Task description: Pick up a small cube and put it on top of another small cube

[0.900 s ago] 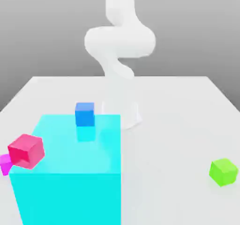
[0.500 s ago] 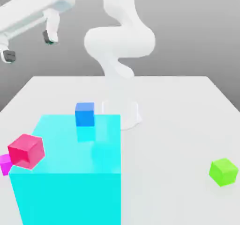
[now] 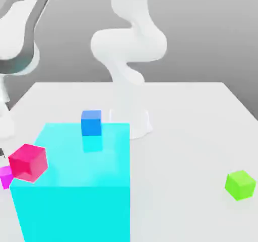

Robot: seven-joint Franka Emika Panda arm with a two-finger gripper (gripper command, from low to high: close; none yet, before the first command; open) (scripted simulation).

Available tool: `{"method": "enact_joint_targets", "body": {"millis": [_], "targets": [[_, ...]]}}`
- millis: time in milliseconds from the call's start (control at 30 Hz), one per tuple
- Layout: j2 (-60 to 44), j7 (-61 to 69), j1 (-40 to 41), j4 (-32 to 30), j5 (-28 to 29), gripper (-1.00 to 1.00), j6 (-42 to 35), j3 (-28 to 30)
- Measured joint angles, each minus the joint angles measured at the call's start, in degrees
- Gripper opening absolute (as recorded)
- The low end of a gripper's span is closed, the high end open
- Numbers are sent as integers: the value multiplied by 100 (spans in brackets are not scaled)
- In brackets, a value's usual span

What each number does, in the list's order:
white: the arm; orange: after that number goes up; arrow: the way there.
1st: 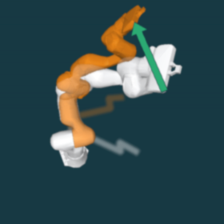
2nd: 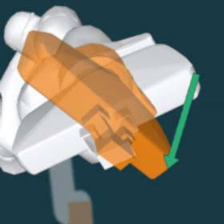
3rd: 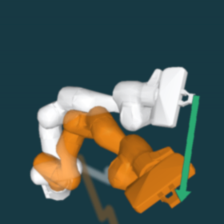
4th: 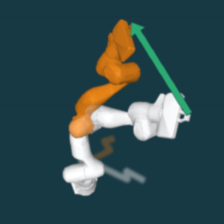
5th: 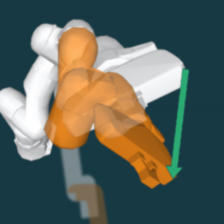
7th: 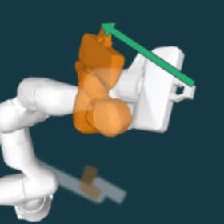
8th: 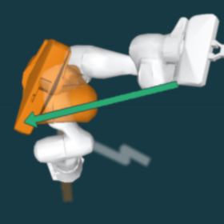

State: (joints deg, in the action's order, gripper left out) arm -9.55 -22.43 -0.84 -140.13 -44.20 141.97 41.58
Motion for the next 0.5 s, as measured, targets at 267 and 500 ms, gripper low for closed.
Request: {"method": "enact_joint_targets", "body": {"millis": [267,500], "targets": [[-814,-740,-71,-263,382,0,772,466],[-1608,-788,104,-157,53,0,1309,125]]}}
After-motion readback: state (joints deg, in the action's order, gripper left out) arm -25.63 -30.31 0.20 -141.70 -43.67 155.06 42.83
